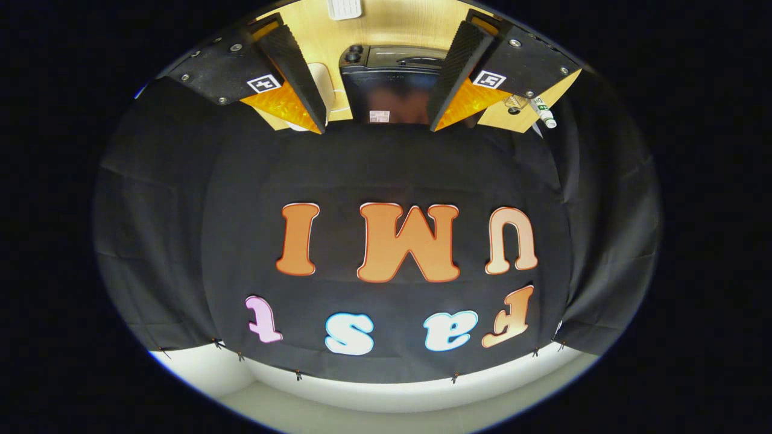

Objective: Open the toaster oven, put the food inside, and close the toaster oven door.

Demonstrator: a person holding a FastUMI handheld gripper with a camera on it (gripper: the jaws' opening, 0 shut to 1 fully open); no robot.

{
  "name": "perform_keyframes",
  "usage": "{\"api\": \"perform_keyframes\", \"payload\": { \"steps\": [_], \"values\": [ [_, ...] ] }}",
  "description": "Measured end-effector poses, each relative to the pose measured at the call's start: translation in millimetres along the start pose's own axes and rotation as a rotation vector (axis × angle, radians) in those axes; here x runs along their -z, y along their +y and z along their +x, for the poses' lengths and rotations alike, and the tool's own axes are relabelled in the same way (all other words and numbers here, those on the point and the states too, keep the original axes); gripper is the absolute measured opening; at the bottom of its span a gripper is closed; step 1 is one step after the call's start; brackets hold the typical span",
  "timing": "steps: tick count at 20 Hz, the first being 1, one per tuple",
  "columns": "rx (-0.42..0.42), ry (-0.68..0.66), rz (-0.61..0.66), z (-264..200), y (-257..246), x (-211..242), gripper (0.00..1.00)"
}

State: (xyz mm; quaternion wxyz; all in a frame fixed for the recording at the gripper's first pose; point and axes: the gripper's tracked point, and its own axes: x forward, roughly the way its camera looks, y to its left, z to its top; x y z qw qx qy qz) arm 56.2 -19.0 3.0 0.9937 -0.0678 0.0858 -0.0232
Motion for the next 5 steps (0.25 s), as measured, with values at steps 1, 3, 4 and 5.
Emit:
{"api": "perform_keyframes", "payload": {
  "steps": [1,3,4,5],
  "values": [
    [0.006,-0.010,-0.001,-5,-3,-5,0.99],
    [0.008,-0.019,0.000,-15,-7,-11,0.99],
    [0.010,-0.029,-0.003,-19,-9,-15,0.99],
    [0.015,-0.039,-0.007,-21,-11,-18,0.99]
  ]
}}
